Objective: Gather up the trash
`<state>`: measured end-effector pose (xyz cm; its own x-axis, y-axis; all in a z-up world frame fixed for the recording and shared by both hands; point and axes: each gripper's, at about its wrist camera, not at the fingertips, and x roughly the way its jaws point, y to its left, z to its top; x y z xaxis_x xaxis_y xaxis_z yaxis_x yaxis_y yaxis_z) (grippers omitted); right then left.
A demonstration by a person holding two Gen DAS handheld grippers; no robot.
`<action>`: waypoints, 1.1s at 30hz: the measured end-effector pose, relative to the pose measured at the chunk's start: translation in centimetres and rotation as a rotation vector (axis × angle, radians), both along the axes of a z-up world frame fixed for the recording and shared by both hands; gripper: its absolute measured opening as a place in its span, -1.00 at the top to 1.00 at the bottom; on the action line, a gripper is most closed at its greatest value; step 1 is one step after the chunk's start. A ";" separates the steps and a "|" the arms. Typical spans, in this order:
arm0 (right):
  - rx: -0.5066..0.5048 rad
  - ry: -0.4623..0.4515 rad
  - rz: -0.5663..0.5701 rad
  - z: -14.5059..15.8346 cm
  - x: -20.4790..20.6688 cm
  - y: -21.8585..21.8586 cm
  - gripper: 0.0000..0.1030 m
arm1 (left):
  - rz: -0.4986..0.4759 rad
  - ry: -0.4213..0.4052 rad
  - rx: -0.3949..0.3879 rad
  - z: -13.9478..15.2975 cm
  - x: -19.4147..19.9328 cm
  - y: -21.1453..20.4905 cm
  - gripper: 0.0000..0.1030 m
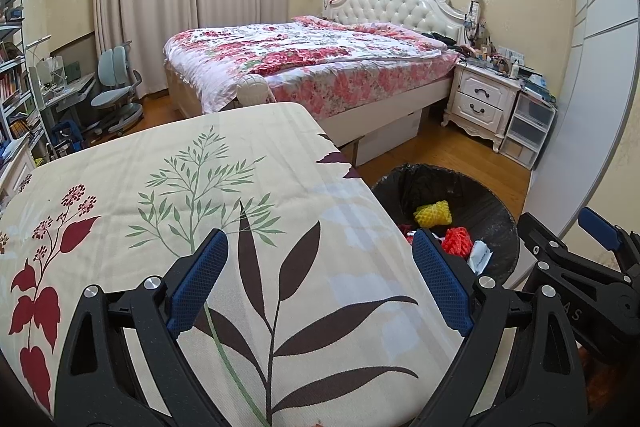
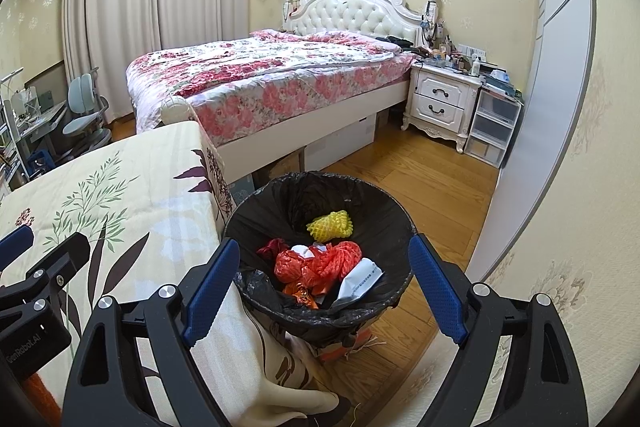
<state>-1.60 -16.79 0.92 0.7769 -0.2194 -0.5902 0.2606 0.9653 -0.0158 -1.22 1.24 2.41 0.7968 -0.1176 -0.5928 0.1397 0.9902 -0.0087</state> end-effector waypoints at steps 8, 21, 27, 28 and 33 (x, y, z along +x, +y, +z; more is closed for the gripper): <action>0.000 0.000 0.000 0.0 0.0 0.0 -0.62 | -0.003 -0.005 0.000 0.0 -0.1 -0.1 -0.77; -0.001 0.000 0.000 -0.1 0.0 0.1 -0.63 | 0.004 -0.008 -0.010 0.0 -0.4 -0.1 -0.77; -0.002 -0.001 0.001 -0.1 0.0 0.1 -0.63 | 0.000 -0.035 -0.004 0.1 -0.7 -0.1 -0.77; -0.002 0.000 0.001 -0.1 0.0 0.1 -0.63 | 0.002 -0.039 -0.004 0.2 -0.8 -0.1 -0.77; -0.001 -0.001 0.000 -0.1 0.0 0.2 -0.63 | -0.005 -0.044 -0.006 0.2 -0.9 0.0 -0.77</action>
